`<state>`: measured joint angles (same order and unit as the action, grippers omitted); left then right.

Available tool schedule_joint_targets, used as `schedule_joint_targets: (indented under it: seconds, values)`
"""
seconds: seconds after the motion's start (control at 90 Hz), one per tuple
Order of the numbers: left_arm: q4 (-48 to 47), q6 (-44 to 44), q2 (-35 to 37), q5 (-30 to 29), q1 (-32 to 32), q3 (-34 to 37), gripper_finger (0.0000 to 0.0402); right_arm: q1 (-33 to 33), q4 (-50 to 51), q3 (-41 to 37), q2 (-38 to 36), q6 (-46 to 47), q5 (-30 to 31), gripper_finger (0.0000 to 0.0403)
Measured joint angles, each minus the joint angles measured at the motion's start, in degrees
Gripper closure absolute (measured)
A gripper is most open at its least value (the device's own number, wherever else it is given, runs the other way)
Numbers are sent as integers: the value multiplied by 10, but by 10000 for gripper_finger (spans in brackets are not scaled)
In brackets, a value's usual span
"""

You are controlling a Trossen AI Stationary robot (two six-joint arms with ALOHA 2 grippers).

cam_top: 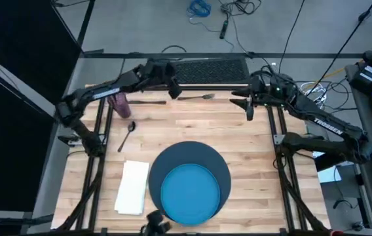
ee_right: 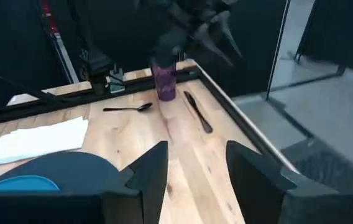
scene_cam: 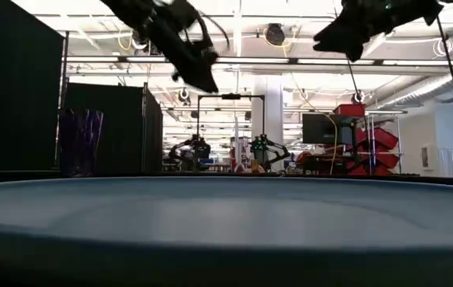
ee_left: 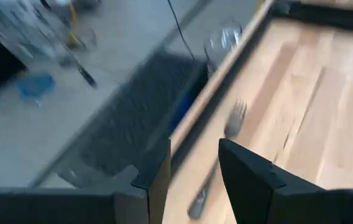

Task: Set table place
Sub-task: Put the fork on the white table napkin

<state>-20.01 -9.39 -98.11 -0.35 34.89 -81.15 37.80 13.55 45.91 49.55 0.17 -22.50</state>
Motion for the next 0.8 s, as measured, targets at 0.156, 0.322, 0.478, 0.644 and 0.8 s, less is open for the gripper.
schedule_joint_targets:
  seconds: [0.156, 0.322, 0.478, 0.644, 0.8]
  values:
    - [-41, -7, -91, 16, 2, -62, 279, 0, -10, 0, 21, 9, 0, 255]
    - [-54, -40, -169, 36, -10, -113, 279, 0, -12, 0, 31, 4, -13, 255]
    - [-94, -72, -229, 36, -17, -163, 279, 0, -13, 0, 31, 4, -19, 255]
    - [-111, -78, -277, 35, -16, -206, 279, 0, -13, 0, 31, 4, -19, 255]
    - [-128, -78, -298, 54, -17, -230, 279, 0, -13, 0, 31, 4, -19, 255]
